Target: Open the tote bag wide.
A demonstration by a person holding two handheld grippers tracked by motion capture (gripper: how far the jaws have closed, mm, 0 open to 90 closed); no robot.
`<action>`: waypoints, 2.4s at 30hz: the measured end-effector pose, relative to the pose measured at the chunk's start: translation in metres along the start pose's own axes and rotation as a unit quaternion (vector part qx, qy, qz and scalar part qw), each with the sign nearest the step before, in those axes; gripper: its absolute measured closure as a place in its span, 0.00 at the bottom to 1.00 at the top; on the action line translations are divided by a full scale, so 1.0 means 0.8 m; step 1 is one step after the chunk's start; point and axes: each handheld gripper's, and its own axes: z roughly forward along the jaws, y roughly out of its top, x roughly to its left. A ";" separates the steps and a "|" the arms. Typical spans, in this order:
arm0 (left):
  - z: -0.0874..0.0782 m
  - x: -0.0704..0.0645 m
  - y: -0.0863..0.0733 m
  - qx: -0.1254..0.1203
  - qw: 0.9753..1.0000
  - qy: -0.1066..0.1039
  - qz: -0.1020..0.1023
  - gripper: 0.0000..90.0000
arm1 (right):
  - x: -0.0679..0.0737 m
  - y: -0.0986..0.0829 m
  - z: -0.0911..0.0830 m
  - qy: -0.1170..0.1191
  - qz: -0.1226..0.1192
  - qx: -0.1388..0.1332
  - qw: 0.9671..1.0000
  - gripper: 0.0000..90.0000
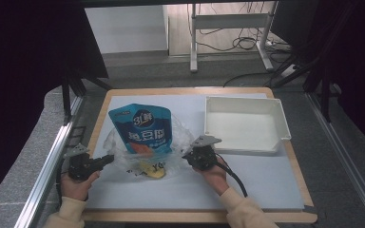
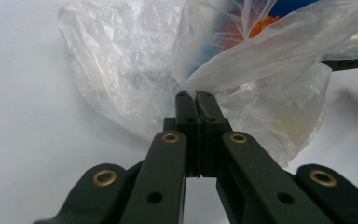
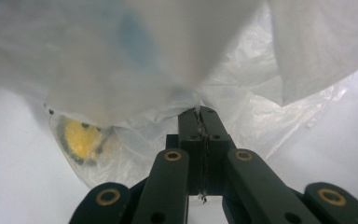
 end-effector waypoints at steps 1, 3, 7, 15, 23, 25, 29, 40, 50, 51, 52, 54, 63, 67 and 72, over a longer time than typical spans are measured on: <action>0.001 0.000 -0.001 0.003 1.000 0.001 0.002 1.00 | 0.000 -0.001 0.001 0.000 0.000 0.001 1.000 0.98; 0.003 -0.001 -0.002 0.006 1.000 -0.001 0.003 1.00 | 0.000 -0.002 0.002 0.000 0.000 0.006 1.000 0.98; 0.005 0.000 -0.005 0.010 1.000 0.000 0.001 1.00 | 0.000 -0.004 0.005 0.002 0.001 0.013 1.000 0.98; 0.011 -0.001 -0.012 0.025 1.000 0.001 0.004 1.00 | 0.002 -0.013 0.009 0.004 0.005 0.030 1.000 0.98; 0.017 0.001 -0.016 0.033 0.999 0.007 0.005 1.00 | 0.003 -0.018 0.015 0.005 0.004 0.048 0.999 0.98; 0.018 0.001 -0.016 0.036 0.999 0.009 0.008 1.00 | 0.003 -0.019 0.016 0.005 0.006 0.052 0.999 0.98; 0.021 0.003 -0.022 0.042 0.999 0.003 -0.002 1.00 | 0.002 -0.020 0.017 0.004 0.008 0.055 0.998 0.98; 0.027 0.004 -0.027 0.055 0.998 0.015 0.006 1.00 | 0.002 -0.022 0.019 0.004 0.006 0.061 0.998 0.98; 0.033 0.005 -0.031 0.069 0.997 0.022 0.010 1.00 | 0.001 -0.024 0.018 0.005 0.006 0.069 0.998 0.98; 0.034 0.005 -0.031 0.072 0.997 0.022 0.010 1.00 | 0.001 -0.024 0.018 0.007 0.007 0.071 0.997 0.98; 0.035 0.005 -0.031 0.074 0.997 0.023 0.011 1.00 | 0.000 -0.024 0.018 0.006 0.007 0.070 0.997 0.98; 0.036 0.005 -0.032 0.075 0.997 0.025 0.011 1.00 | -0.001 -0.024 0.017 0.006 0.007 0.070 0.998 0.98; 0.040 0.004 -0.033 0.083 0.996 0.028 0.018 1.00 | -0.001 -0.024 0.017 0.005 0.006 0.069 0.998 0.98; 0.040 0.004 -0.033 0.084 0.996 0.028 0.018 1.00 | -0.001 -0.024 0.017 0.003 0.005 0.069 0.998 0.98; 0.041 0.004 -0.033 0.085 0.996 0.027 0.017 1.00 | 0.000 -0.024 0.016 0.003 0.004 0.069 0.998 0.96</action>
